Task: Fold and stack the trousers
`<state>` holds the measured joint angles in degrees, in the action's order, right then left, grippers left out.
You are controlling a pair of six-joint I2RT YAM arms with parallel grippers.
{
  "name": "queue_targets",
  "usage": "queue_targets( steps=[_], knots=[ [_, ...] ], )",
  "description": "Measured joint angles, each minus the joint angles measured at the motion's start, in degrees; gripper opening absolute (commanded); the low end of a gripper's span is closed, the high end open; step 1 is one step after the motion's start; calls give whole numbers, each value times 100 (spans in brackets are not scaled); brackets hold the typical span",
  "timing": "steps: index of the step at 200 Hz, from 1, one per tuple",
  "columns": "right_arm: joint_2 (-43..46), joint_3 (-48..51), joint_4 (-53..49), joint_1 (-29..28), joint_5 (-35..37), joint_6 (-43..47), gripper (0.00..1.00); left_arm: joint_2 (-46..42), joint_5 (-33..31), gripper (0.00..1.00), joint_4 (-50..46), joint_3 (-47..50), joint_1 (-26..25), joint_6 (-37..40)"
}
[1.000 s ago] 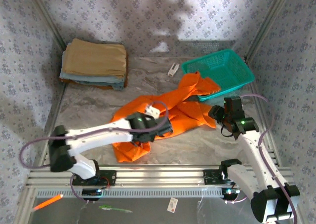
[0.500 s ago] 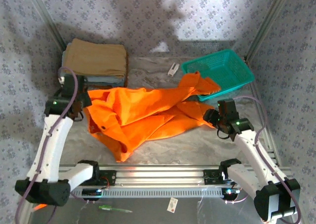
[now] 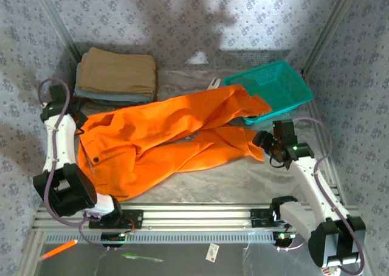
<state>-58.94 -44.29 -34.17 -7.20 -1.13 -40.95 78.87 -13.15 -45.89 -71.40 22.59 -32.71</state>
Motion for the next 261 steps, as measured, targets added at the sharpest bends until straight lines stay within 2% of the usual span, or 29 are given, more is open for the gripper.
queue_targets(
  steps=[33,46,59,67,88,99,111,125,138,174,209,236,261],
  knots=[
    [-846,-734,452,-343,-146,-151,82,-463,675,98,168,494,-116,-433],
    [-1078,-894,588,-535,-149,-208,82,-933,741,98,225,863,-564,-546],
    [-1237,-990,664,-638,-144,-260,82,-1379,684,98,289,1088,-1532,-590],
    [-1305,-1036,667,-645,-122,-282,83,-1561,599,97,343,1115,-2352,-621],
    [-1373,-1123,632,-468,-15,-343,84,-1502,332,97,822,1060,-4249,-535],
    [-1373,-1193,590,-240,4,-382,86,-1106,107,97,1027,855,-5147,-339],
    [-1373,-1281,577,81,17,-435,86,-450,-61,99,1290,485,-5901,-59],
    [-1421,-1412,566,483,-17,-485,86,472,-199,100,1609,-114,-6577,330],
    [-1578,-1569,570,828,-66,-533,86,1292,-262,100,1884,-671,-6996,688],
    [-2474,-2000,577,1464,-426,-627,85,3228,-179,100,2208,-2371,-7639,1679],
    [-3383,-2470,570,1687,-710,-640,84,4712,20,99,2011,-4225,-7735,2323],
    [-3724,-2664,586,1720,-850,-645,82,5060,72,92,1923,-4400,-7720,2640],
    [-4046,-2802,625,1720,-903,-649,71,5154,59,82,1884,-4352,-7696,2855]
  ],
)
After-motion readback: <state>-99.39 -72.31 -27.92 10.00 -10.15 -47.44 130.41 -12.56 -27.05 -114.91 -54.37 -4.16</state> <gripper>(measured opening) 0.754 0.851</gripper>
